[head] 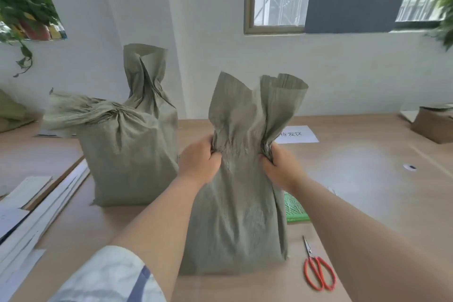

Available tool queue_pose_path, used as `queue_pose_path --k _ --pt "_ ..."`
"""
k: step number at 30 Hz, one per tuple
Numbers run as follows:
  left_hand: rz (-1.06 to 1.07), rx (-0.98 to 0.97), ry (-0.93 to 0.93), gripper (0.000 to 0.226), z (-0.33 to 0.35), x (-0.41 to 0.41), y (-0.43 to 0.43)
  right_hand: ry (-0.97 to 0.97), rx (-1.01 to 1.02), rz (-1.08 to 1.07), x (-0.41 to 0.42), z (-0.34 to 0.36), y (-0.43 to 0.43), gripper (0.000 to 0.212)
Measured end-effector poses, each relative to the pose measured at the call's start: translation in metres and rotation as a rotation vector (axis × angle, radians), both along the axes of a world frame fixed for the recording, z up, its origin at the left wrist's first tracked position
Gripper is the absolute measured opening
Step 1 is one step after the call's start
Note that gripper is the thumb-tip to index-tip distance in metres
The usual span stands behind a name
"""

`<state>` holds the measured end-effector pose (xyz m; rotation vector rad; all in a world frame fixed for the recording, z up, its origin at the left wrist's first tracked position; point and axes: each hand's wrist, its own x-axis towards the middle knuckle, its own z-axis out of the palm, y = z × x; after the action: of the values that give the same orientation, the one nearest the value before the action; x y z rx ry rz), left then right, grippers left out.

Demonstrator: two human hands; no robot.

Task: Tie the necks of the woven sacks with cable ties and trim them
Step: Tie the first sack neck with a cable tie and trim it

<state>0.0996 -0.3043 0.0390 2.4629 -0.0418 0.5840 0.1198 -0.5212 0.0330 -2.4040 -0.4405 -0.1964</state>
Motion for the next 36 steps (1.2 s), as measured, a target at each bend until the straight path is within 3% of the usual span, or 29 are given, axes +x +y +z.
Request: queue_pose_path --k 5,8,13,20,22,25,27,32,36 --pt "-0.126 -0.131 0.007 0.013 0.002 0.031 -0.017 0.071 0.135 -0.102 0.014 -0.005 -0.012 0.026" --pt "-0.222 -0.262 0.058 0.006 0.001 0.047 -0.027 0.194 0.415 -0.114 0.020 -0.003 -0.008 0.028" --pt "-0.314 -0.454 0.146 0.018 -0.001 0.061 -0.042 0.429 0.720 -0.115 0.036 -0.001 0.005 0.030" --pt "-0.344 -0.647 0.278 0.032 0.002 0.067 -0.053 0.487 0.934 -0.022 0.056 0.002 0.017 0.029" --pt "-0.370 -0.583 0.333 0.055 0.001 0.068 -0.054 0.462 0.979 0.021 0.062 0.002 0.015 0.032" --pt "-0.331 -0.312 0.402 0.095 -0.004 0.065 -0.061 0.453 1.097 0.074 0.069 0.007 0.014 0.039" --pt "-0.303 -0.258 0.402 0.108 -0.008 0.069 -0.068 0.465 1.091 0.095 0.073 0.009 0.015 0.037" --pt "-0.277 -0.312 0.374 0.060 -0.014 0.080 -0.079 0.569 1.040 0.148 0.080 0.012 0.008 0.033" --pt "-0.199 -0.349 0.339 0.057 -0.017 0.083 -0.081 0.490 0.895 0.178 0.086 0.016 0.009 0.044"
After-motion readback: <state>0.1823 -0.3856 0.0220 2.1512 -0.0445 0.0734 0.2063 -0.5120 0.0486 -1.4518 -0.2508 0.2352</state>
